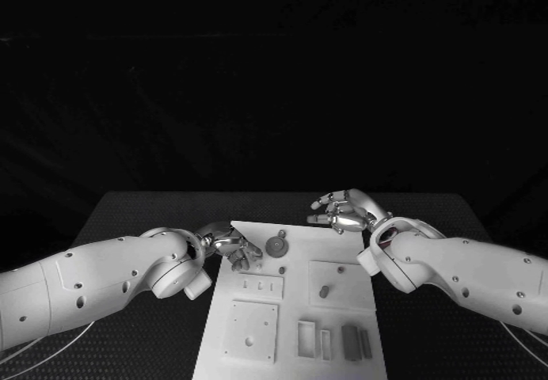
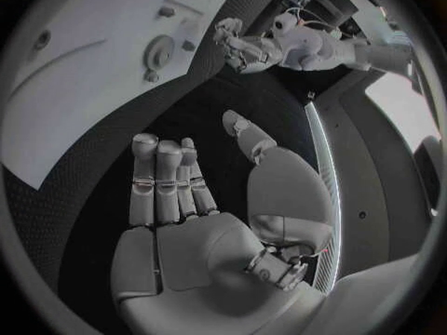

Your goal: Assemble the parts on the task board

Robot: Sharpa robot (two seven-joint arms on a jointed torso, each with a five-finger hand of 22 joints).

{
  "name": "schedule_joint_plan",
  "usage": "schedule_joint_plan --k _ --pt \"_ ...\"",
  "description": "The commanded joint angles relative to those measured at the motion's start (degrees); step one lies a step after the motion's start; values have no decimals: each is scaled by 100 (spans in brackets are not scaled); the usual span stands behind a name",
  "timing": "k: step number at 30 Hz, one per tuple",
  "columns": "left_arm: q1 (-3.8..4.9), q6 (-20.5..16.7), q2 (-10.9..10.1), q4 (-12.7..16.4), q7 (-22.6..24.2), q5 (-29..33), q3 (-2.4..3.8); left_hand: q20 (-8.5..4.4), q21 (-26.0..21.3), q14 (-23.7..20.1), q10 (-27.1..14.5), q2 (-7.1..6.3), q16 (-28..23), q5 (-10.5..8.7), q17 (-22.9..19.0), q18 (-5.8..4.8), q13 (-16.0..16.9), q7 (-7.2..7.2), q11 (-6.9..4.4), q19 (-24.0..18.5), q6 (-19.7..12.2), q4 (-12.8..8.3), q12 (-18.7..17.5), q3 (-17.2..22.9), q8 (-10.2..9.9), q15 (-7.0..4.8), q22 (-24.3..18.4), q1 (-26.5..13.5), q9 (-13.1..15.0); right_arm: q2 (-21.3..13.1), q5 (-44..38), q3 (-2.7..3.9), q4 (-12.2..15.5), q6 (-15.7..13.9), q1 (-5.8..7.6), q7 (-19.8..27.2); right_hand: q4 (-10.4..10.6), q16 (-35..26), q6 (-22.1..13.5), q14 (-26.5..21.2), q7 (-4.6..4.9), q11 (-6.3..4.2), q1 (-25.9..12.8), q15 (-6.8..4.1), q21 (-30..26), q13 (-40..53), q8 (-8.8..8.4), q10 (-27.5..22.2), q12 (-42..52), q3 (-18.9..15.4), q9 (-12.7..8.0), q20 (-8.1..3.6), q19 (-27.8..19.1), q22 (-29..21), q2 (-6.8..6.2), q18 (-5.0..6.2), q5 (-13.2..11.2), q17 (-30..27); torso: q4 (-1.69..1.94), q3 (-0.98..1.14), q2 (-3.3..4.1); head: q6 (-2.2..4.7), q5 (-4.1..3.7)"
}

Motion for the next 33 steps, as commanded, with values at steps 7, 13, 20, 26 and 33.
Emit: schedule_joint_plan --k 7,13,20,26,33 --pt "134 580 119 -9 -796 -806 19 -516 1215 -15 -363 84 1630 265 409 62 1342 -296 -193 142 330 -43 1372 3 -47 -492 125 -91 47 235 1568 150 -845 113 283 226 -108 -723 -12 -607 110 115 -50 110 -746 -806 31 -447 -641 -39 -58 316 -686 -299 143 180 176 -639 -24 91 -140 -96 66" --pt "177 632 344 -133 -1133 -982 -18 -672 1576 226 -285 145 2067 203 341 108 1752 -364 -275 357 397 7 1888 -40 -40 -690 115 -225 92 555 1578 152 -1676 299 390 270 -174 -1729 -76 -1188 191 238 -56 453 -1679 -1997 87 -619 -1589 42 -101 676 -1480 -799 183 53 188 -1473 -9 133 -210 -156 114" --pt "175 637 531 -180 -1386 -1428 -34 -789 1829 444 -138 154 2350 302 329 174 1978 -411 -329 563 436 -43 2226 -11 -40 -821 116 -242 115 917 1312 151 -2438 507 432 351 -203 -2514 -137 -1426 225 396 -58 720 -2291 -3007 140 -634 -2379 55 -129 895 -1914 -1156 213 -17 163 -2096 -9 168 -252 -232 114" --pt "174 558 597 -172 -1396 -1704 -117 -828 1945 495 -98 135 2535 291 293 175 2110 -461 -377 567 584 -4 2436 2 17 -867 84 -368 165 1116 1226 150 -2717 597 444 344 -187 -2835 -168 -1436 228 442 34 793 -2545 -3623 180 -566 -2627 -7 -181 997 -2007 -1283 223 16 162 -2372 -20 182 -276 -268 158" --pt "171 356 572 -71 -1415 -2250 -142 -835 1939 506 -85 100 2653 350 277 169 2164 -496 -411 607 659 -7 2540 62 42 -903 60 -407 203 1156 1199 150 -2742 627 444 328 -168 -2915 -188 -1504 234 467 66 832 -2638 -3831 187 -594 -2657 -46 -216 1038 -2085 -1299 223 17 169 -2426 3 185 -281 -301 170"
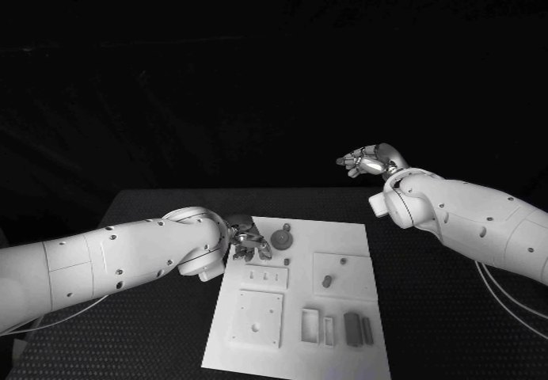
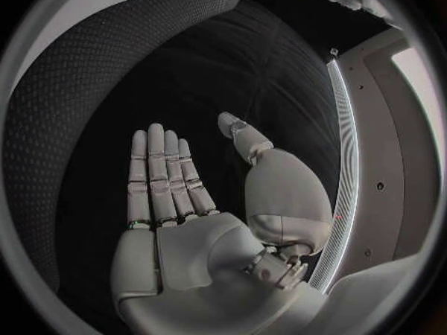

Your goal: Assemble the parts on the task board

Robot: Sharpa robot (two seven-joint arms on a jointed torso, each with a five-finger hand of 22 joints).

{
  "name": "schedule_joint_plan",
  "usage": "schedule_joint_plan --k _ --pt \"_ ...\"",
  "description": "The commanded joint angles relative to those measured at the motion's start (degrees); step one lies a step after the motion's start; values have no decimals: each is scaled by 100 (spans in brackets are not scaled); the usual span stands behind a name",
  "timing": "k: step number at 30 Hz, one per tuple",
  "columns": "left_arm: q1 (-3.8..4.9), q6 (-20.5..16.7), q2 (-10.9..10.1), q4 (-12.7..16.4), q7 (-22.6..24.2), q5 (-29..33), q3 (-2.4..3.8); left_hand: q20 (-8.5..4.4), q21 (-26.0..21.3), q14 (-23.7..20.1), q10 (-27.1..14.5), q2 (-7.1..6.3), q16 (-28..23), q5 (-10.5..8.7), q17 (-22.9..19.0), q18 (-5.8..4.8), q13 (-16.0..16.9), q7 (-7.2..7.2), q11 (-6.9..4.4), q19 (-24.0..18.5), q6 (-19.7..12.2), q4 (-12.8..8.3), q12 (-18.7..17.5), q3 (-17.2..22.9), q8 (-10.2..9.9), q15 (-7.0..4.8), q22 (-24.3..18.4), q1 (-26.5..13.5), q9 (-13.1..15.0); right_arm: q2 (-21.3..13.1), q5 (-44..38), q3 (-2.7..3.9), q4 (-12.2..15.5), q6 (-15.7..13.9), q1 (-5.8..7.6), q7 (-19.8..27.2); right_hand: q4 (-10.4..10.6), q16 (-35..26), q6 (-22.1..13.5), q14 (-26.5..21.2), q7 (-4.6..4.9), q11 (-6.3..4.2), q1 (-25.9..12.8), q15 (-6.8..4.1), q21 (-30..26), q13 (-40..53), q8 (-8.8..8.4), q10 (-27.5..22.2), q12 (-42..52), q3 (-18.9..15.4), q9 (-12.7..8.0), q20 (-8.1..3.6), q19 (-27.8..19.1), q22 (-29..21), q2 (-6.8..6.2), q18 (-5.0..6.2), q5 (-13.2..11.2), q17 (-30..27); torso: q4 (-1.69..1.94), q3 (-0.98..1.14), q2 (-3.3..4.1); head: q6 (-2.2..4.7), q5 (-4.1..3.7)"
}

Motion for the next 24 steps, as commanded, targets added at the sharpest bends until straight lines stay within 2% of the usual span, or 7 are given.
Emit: schedule_joint_plan --k 1,9,14,19,24 --pt "3 -165 -38 94 -69 -707 1 -653 7 279 1 -19 52 53 -13 81 13 -391 -49 40 563 -12 40 49 46 -302 56 -47 155 15 -123 1 -14 175 2 74 12 -27 -38 -21 76 29 60 41 -50 -48 36 5 -26 -44 -11 10 -55 -8 16 -32 6 -12 11 -2 -8 -17 13" --pt "-34 -203 -55 181 -100 -824 -1 -658 3 272 -1 -63 91 42 -37 79 24 -406 -58 57 645 17 77 69 85 -307 53 -64 192 40 -260 0 -61 167 1 77 39 -65 -37 -81 76 40 102 86 -113 -209 51 11 -5 -55 -42 42 -121 2 16 -32 112 -37 31 -15 -5 -64 7" --pt "-74 -169 -38 186 -119 -922 -1 -662 13 285 19 -79 142 46 -47 78 43 -417 -66 74 690 29 127 75 106 -313 60 -74 218 48 -321 0 -50 198 1 74 51 -86 -34 -120 74 44 117 101 -144 -284 59 4 3 -60 -57 56 -155 8 19 -33 159 -51 10 -14 -3 -71 22" --pt "-147 -161 -11 142 -139 -940 -1 -666 23 294 27 -74 179 53 -52 78 56 -424 -73 85 710 33 162 80 116 -320 66 -78 232 69 -351 -1 -82 253 1 79 61 -250 -43 -330 53 94 139 200 -307 -577 72 -94 -147 -59 -98 103 -356 -5 29 -70 173 -183 10 -17 -2 -96 25" --pt "-235 -175 7 89 -151 -924 0 -667 26 295 26 -71 188 53 -55 78 59 -426 -72 88 714 34 171 80 118 -320 68 -81 236 99 -356 -4 -100 272 0 88 71 -335 -48 -376 34 118 168 243 -403 -869 93 -49 -282 -51 -131 133 -424 6 42 -72 156 -328 5 -15 3 -106 23"
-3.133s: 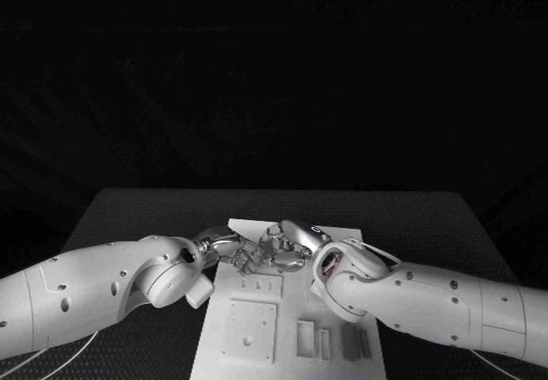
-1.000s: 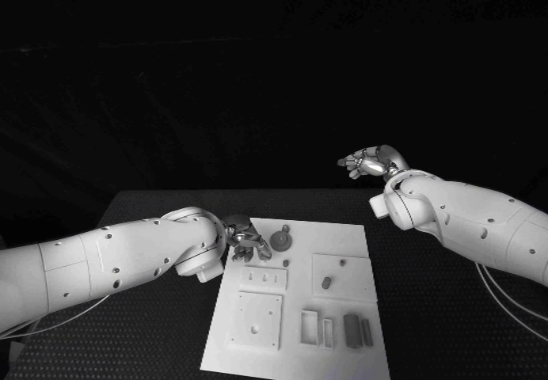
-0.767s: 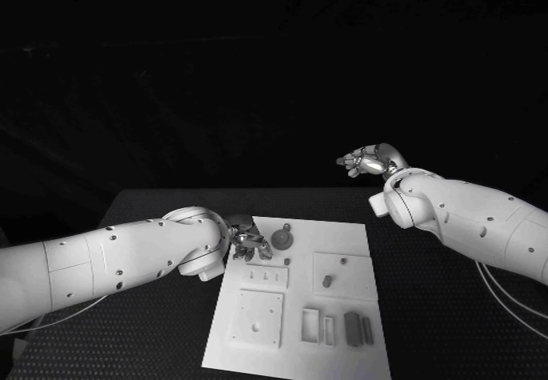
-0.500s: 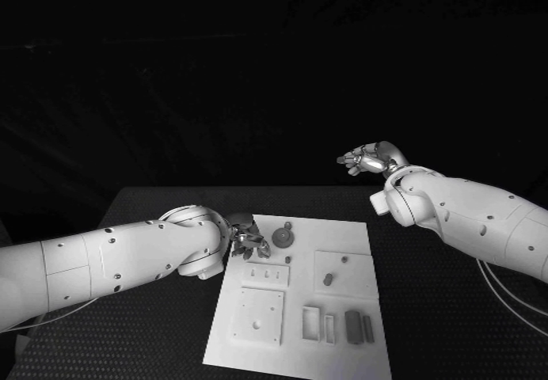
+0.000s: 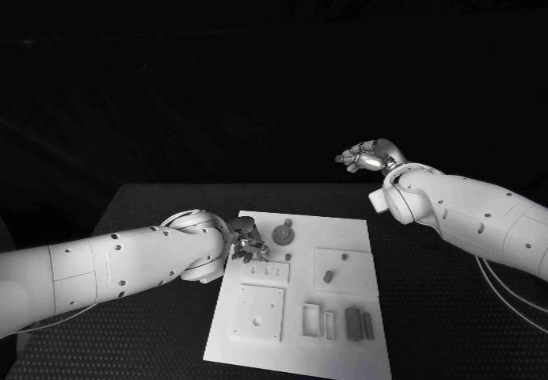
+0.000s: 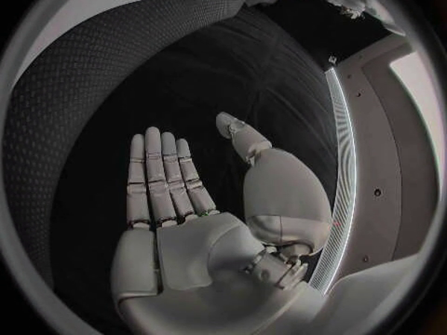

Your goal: Assemble the parts on the task board

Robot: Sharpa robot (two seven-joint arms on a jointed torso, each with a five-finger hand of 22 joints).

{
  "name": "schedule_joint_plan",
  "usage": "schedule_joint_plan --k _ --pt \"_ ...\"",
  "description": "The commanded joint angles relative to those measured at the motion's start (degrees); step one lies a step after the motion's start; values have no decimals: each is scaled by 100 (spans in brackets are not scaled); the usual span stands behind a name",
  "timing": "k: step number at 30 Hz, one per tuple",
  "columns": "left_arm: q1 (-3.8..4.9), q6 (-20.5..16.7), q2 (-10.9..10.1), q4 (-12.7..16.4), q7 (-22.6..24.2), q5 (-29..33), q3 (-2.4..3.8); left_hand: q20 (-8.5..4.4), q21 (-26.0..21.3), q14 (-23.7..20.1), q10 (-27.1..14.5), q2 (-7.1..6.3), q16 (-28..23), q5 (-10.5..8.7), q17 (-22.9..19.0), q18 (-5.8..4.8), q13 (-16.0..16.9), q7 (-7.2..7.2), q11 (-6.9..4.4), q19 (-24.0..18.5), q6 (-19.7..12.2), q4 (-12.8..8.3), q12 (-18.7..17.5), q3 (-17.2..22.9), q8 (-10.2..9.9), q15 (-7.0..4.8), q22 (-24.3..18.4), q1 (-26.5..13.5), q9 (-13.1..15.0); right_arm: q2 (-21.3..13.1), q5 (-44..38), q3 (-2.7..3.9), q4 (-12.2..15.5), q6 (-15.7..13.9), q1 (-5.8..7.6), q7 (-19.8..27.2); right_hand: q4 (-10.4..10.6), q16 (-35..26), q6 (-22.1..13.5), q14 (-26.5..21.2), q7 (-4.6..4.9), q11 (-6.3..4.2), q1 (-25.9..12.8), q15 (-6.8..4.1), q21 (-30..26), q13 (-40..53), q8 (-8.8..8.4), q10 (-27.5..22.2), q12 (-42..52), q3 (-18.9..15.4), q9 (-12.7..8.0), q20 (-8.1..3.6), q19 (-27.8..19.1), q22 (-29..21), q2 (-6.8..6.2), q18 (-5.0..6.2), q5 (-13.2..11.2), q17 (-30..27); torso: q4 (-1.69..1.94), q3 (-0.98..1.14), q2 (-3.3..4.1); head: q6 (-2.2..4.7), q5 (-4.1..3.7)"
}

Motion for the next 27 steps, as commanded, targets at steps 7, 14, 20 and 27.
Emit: schedule_joint_plan --k 7,14,20,27 --pt "-133 -16 94 -65 -22 -61 3 -648 29 225 -9 56 29 9 -15 79 6 -381 -38 31 673 16 37 23 27 -245 72 37 27 33 -116 -1 -1 135 1 82 26 -39 -33 -42 37 30 77 4 -60 -146 40 53 -62 -6 -21 2 -49 15 0 -68 -15 -71 -8 -1 9 -15 -15" --pt "-200 77 138 -110 -37 -41 3 -648 31 223 -13 60 32 9 -20 79 6 -379 -37 32 672 16 40 24 26 -244 73 34 30 56 -141 -2 -5 113 -1 91 29 -55 -33 -67 38 38 84 16 -89 -235 46 65 -91 -12 -36 12 -73 28 -1 -70 -19 -113 -9 1 7 -38 -40" --pt "-251 57 194 -160 -16 -68 4 -647 35 220 -17 46 41 3 -32 76 6 -377 -34 34 673 27 51 14 27 -242 76 11 36 45 -142 -6 0 127 -4 97 35 -80 -31 -126 30 55 98 50 -138 -342 54 64 -131 -14 -53 24 -131 46 3 -82 -23 -165 9 -10 6 -51 -66" --pt "-253 107 200 -183 -24 -72 4 -648 37 220 -17 45 45 1 -36 76 6 -378 -35 35 675 29 55 15 27 -242 77 10 38 32 -143 -7 5 135 -5 95 40 -83 -29 -142 33 68 102 60 -154 -382 58 71 -140 -15 -60 28 -146 54 8 -85 -26 -183 -12 -4 8 -56 -25"
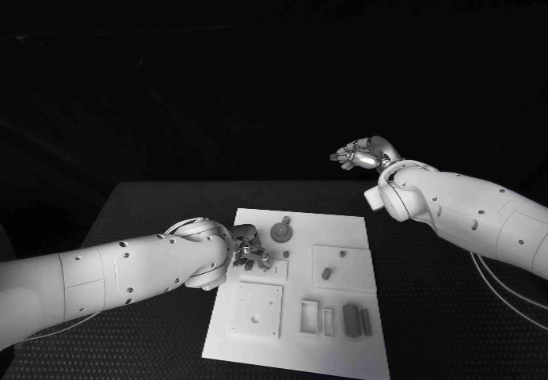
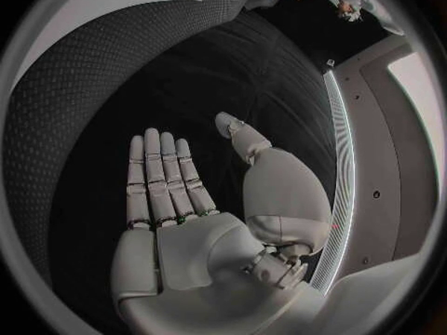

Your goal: Assemble the parts on the task board

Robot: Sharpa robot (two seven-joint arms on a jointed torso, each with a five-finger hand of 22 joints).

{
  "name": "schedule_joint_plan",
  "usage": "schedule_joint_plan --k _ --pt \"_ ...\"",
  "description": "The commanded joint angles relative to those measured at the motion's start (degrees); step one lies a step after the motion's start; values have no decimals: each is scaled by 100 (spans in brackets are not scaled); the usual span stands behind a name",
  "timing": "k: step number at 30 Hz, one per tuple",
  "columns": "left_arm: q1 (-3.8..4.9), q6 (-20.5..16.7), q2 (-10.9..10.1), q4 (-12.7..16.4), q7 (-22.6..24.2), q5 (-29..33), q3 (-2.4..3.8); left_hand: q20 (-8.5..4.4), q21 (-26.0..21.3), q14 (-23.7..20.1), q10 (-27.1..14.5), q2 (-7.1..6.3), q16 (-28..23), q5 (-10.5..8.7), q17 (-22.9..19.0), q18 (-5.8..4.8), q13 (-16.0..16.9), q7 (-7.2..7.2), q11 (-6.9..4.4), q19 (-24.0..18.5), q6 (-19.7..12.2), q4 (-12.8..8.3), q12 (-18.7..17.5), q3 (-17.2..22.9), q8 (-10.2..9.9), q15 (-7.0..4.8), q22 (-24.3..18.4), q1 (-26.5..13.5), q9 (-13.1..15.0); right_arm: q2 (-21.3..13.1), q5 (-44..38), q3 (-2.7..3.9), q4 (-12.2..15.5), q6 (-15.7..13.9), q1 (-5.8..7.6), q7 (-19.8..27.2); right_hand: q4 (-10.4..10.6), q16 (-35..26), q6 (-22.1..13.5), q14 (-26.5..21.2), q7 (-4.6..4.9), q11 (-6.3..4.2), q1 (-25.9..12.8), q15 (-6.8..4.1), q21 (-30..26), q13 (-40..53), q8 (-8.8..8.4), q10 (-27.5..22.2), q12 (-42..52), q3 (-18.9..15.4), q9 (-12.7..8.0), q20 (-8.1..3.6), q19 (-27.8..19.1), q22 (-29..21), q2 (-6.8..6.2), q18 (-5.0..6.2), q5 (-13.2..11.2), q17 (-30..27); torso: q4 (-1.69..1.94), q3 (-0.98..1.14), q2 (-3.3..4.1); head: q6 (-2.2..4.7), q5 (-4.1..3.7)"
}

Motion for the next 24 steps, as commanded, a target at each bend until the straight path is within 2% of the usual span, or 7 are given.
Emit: schedule_joint_plan --k 1,7,17,24 --pt "0 80 30 -9 7 -35 4 -648 38 191 -16 38 23 24 -10 76 8 -359 -35 36 656 29 34 18 21 -235 79 2 14 -13 -71 0 9 84 -2 78 25 -33 -29 -45 34 19 57 2 -35 -16 37 21 -35 2 -9 -5 -32 11 9 -85 -26 -9 -9 5 2 4 18" --pt "-25 100 33 -51 -1 -58 4 -649 38 189 -19 40 25 25 -15 77 7 -359 -35 36 653 31 37 22 19 -235 80 2 15 -19 -71 0 13 78 -3 78 26 -33 -29 -50 35 20 60 4 -41 -31 38 24 -37 2 -12 -4 -37 15 11 -86 -29 -16 2 2 1 1 16" --pt "-36 290 21 -74 -32 -42 4 -650 40 186 -22 31 30 31 -23 77 6 -359 -33 34 654 28 43 27 20 -234 82 6 20 -12 -128 0 27 62 -7 90 30 -31 -30 -53 39 21 62 5 -47 -49 39 30 -39 3 -16 -2 -40 19 16 -86 -30 -23 -9 3 1 -20 38" --pt "-37 331 5 -82 -75 -43 4 -650 41 185 -21 33 36 39 -29 76 5 -359 -33 32 656 26 49 31 21 -233 83 9 23 -10 -259 -1 34 50 -18 99 25 -28 -30 -55 43 21 77 6 -53 -70 40 36 -40 8 -21 -2 -41 25 19 -84 -39 -31 -2 1 5 -22 32"
